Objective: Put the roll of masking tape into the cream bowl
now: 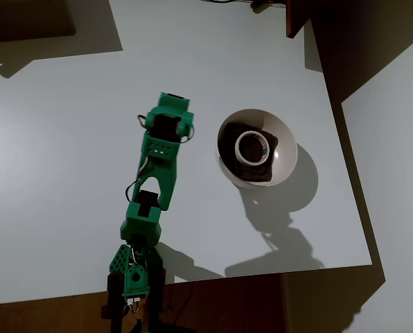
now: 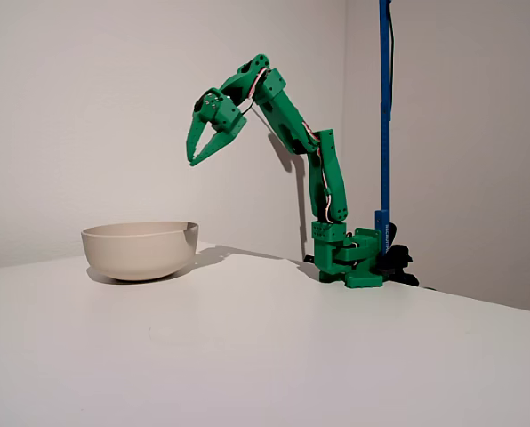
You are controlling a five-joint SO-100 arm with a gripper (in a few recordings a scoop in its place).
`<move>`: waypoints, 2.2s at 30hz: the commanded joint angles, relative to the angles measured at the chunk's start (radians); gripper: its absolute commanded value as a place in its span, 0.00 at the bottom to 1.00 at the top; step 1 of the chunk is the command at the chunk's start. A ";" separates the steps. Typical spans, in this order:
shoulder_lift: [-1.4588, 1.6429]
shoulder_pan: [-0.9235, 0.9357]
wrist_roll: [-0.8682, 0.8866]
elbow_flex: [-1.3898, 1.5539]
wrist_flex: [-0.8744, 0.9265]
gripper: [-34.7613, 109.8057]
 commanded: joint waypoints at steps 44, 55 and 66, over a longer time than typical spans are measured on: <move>1.095 -0.288 -0.023 1.434 -0.314 0.18; 1.192 -0.264 -0.008 1.724 -0.492 0.18; 1.394 -0.264 -0.020 2.037 -0.565 0.18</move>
